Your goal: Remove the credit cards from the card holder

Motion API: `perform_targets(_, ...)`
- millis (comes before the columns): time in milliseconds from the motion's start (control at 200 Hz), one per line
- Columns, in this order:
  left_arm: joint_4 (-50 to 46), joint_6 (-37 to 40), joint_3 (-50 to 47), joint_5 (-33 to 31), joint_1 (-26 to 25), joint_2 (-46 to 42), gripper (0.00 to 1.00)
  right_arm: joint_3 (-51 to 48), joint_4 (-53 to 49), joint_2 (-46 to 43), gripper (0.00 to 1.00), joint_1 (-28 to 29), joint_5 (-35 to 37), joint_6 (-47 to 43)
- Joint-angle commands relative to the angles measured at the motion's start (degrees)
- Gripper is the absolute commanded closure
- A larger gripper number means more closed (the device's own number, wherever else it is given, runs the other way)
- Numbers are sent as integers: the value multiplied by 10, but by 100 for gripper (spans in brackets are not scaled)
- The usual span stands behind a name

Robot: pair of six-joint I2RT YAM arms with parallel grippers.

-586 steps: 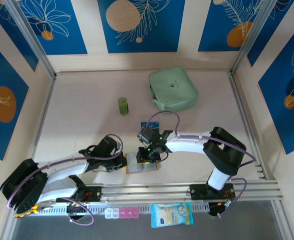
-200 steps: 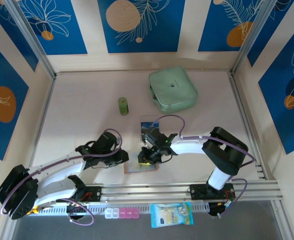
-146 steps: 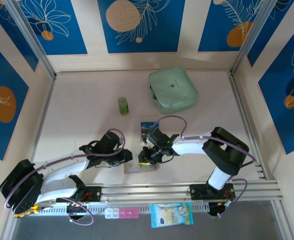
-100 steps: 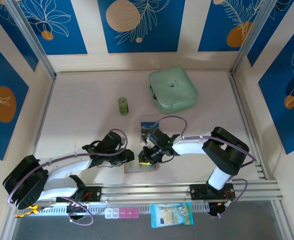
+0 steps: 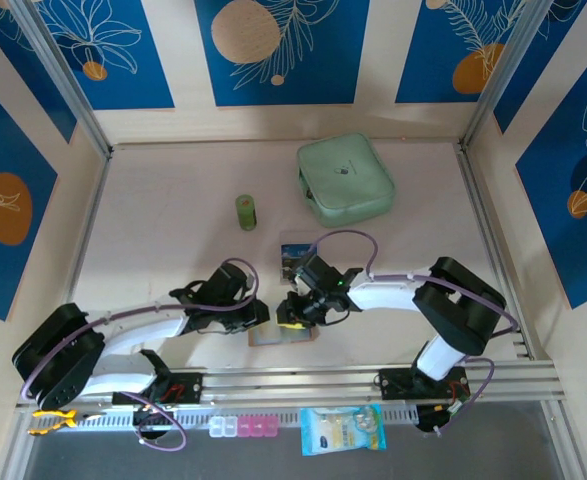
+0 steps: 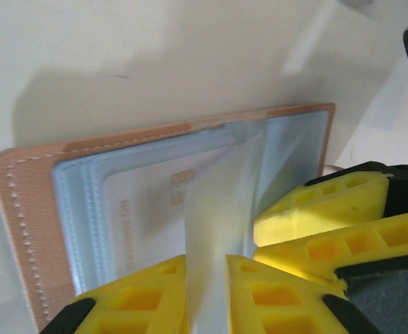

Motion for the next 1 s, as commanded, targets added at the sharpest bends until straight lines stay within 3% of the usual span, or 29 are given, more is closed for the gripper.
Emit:
perform_targets(0,-9,3,27,10,-8,-1,82,5,-43,-30,68,-5,13,-8)
perform_targets(500,-16,2,92,0,-45,59,80,-20,-105,-133,65,-44,26,-34)
perform_targets(740,-6,3,136,2,-67,118,62,-53,-118,-187,65,-64,28,-34)
perform_targets(995,27,-7,152,13,-76,168,53,-81,-130,-241,63,-87,25,-33)
